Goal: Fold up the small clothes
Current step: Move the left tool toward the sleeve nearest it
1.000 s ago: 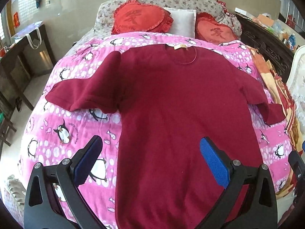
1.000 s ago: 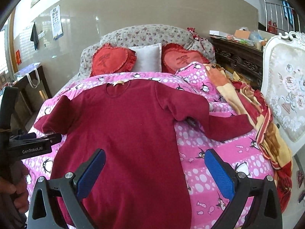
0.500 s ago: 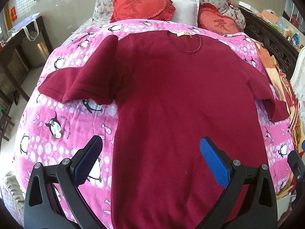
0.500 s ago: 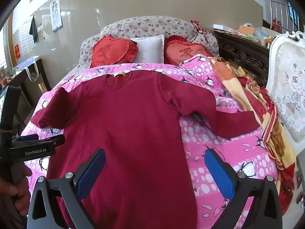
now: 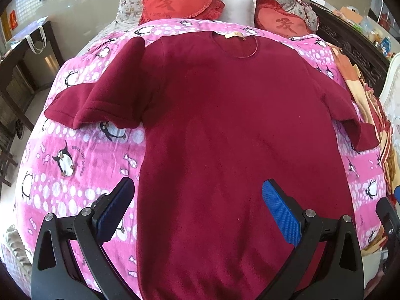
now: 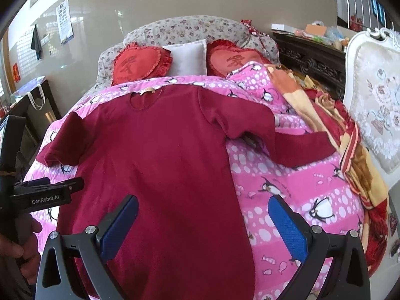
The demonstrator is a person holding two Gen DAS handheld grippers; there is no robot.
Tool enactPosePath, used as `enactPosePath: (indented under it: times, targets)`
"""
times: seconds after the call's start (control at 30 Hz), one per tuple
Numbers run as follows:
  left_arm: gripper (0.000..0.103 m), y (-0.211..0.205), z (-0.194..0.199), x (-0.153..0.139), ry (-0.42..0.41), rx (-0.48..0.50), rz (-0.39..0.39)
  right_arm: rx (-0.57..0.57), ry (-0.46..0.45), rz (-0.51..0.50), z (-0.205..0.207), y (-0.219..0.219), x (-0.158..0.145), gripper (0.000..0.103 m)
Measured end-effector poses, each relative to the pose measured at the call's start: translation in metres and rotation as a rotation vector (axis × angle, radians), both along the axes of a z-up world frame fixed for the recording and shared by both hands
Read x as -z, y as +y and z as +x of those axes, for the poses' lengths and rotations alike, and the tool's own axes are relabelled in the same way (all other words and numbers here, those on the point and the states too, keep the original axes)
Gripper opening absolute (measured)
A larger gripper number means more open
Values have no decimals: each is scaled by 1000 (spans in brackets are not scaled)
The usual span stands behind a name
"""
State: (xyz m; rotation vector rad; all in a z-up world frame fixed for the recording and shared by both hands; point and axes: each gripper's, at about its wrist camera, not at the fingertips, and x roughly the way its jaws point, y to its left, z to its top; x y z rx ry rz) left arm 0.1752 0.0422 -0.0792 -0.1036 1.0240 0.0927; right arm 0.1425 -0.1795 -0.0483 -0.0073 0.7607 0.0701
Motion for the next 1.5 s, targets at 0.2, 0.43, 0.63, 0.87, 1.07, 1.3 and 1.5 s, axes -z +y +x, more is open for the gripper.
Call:
enactPosePath:
  times: [0.2, 0.43, 0.63, 0.87, 1.07, 1.3, 1.5]
  targets:
    - [103, 7, -4, 0, -5, -19, -8, -27, -10, -14, -3, 10, -1, 102]
    - [103, 5, -4, 6, 2, -4, -14, -16, 9, -9, -2, 11, 4, 102]
    - [103, 9, -1, 19, 37, -20, -26, -11, 48, -11, 3, 10, 15, 102]
    - [103, 9, -1, 24, 47, -18, -25, -19, 61, -14, 6, 12, 21, 102]
    - [103, 9, -1, 28, 57, -16, -27, -20, 70, -11, 8, 13, 25, 102]
    - [103, 8, -2, 28, 56, -18, -26, -24, 72, -12, 9, 16, 26, 102]
    - [103, 11, -1, 27, 53, -25, -34, -27, 73, -19, 10, 19, 26, 102]
